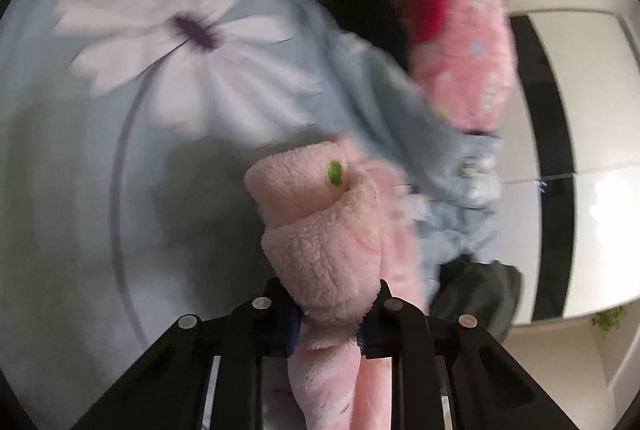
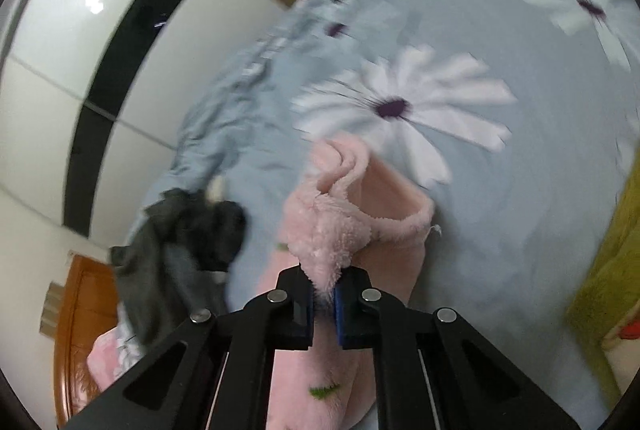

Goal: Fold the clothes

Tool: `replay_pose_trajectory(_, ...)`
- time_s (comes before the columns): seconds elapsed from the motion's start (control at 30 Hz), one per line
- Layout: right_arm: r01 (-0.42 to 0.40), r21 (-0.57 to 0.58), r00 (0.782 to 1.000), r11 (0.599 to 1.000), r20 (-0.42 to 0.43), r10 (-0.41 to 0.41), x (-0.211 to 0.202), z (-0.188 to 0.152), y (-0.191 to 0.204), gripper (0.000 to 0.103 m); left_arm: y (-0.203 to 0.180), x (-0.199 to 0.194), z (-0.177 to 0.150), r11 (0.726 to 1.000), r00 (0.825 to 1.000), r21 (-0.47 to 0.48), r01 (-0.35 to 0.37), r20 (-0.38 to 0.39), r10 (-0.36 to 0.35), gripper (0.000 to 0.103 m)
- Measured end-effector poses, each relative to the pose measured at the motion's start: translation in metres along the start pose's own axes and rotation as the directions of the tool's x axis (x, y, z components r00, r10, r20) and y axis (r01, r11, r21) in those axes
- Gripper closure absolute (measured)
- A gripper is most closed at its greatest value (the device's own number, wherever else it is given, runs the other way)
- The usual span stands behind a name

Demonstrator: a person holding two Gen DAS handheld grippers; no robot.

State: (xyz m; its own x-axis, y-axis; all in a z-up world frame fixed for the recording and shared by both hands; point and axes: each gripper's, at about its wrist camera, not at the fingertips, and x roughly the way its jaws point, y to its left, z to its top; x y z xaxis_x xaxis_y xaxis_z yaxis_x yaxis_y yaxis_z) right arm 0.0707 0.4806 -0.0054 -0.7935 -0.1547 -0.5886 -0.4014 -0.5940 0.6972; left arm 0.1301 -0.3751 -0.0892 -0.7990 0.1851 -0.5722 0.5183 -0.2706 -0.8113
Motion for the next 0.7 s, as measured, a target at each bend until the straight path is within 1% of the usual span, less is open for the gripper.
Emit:
replay_pose_trajectory(0.03, -0.022, -0.022, 1.0, 1.0, 0.006, 0.022, -0.009, 0.003, 0.012, 0.096, -0.014, -0.005, 0.005, 0.999, 1.0, 0.024, 0.022, -0.004, -0.022, 0.082)
replay_pose_trajectory(0.1, -0.075, -0.076, 0.997, 0.994, 0.023, 0.077, -0.034, 0.008, 0.041, 0.096, -0.032, -0.029, 0.011, 0.993, 0.998, 0.1, 0.069, 0.003, -0.07, 0.083)
replay_pose_trajectory(0.2, -0.158, -0.139, 0.984, 0.978, 0.06, 0.167, -0.074, 0.009, 0.07, 0.096, -0.06, -0.067, 0.02, 0.967, 0.99, 0.213, 0.137, 0.007, -0.141, 0.083)
replay_pose_trajectory(0.27, -0.186, -0.172, 0.975, 0.967, 0.088, 0.203, -0.102, 0.007, 0.075, 0.096, -0.078, -0.091, 0.026, 0.941, 0.982, 0.287, 0.179, 0.005, -0.189, 0.082)
replay_pose_trajectory(0.33, -0.187, -0.145, 0.975, 0.972, 0.097, 0.202, -0.123, -0.004, 0.056, 0.096, -0.096, -0.116, 0.032, 0.907, 0.972, 0.359, 0.22, 0.0, -0.236, 0.082)
replay_pose_trajectory(0.4, -0.144, -0.107, 0.985, 0.984, 0.078, 0.152, -0.127, -0.019, 0.027, 0.096, -0.059, -0.129, 0.034, 0.925, 0.985, 0.344, 0.163, -0.001, -0.173, 0.082)
replay_pose_trajectory(0.43, -0.102, -0.086, 0.993, 0.991, 0.054, 0.107, -0.124, -0.028, 0.011, 0.096, -0.037, -0.129, 0.034, 0.937, 0.993, 0.329, 0.114, -0.002, -0.12, 0.082)
replay_pose_trajectory(0.47, -0.048, -0.054, 0.999, 0.997, 0.015, 0.048, -0.115, -0.038, -0.01, 0.096, -0.01, -0.126, 0.035, 0.951, 0.999, 0.307, 0.045, -0.005, -0.045, 0.082)
replay_pose_trajectory(0.5, -0.001, -0.011, 1.0, 1.0, -0.028, 0.0, -0.104, -0.05, -0.031, 0.096, 0.018, -0.118, 0.037, 0.967, 1.0, 0.252, -0.017, -0.016, 0.021, 0.082)
replay_pose_trajectory(0.53, 0.04, 0.031, 0.997, 0.999, -0.066, -0.038, -0.094, -0.06, -0.05, 0.096, 0.047, -0.111, 0.039, 0.977, 0.996, 0.196, -0.079, -0.03, 0.087, 0.082)
replay_pose_trajectory(0.57, 0.072, 0.06, 0.994, 0.996, -0.092, -0.066, -0.086, -0.068, -0.063, 0.096, 0.075, -0.106, 0.038, 0.986, 0.991, 0.113, -0.12, -0.043, 0.126, 0.082)
replay_pose_trajectory(0.6, 0.094, 0.082, 0.99, 0.992, -0.111, -0.084, -0.079, -0.075, -0.072, 0.096, 0.099, -0.103, 0.037, 0.991, 0.99, 0.034, -0.131, -0.049, 0.133, 0.082)
replay_pose_trajectory(0.63, 0.116, 0.103, 0.986, 0.988, -0.131, -0.102, -0.073, -0.082, -0.081, 0.096, 0.114, -0.102, 0.035, 0.989, 0.988, -0.016, -0.145, -0.049, 0.144, 0.082)
replay_pose_trajectory(0.67, 0.139, 0.123, 0.981, 0.983, -0.15, -0.12, -0.066, -0.089, -0.09, 0.096, 0.124, -0.102, 0.031, 0.988, 0.988, -0.049, -0.148, -0.04, 0.146, 0.082)
replay_pose_trajectory(0.7, 0.149, 0.127, 0.979, 0.981, -0.159, -0.128, -0.063, -0.092, -0.093, 0.096, 0.126, -0.103, 0.028, 0.989, 0.99, -0.051, -0.137, -0.03, 0.136, 0.082)
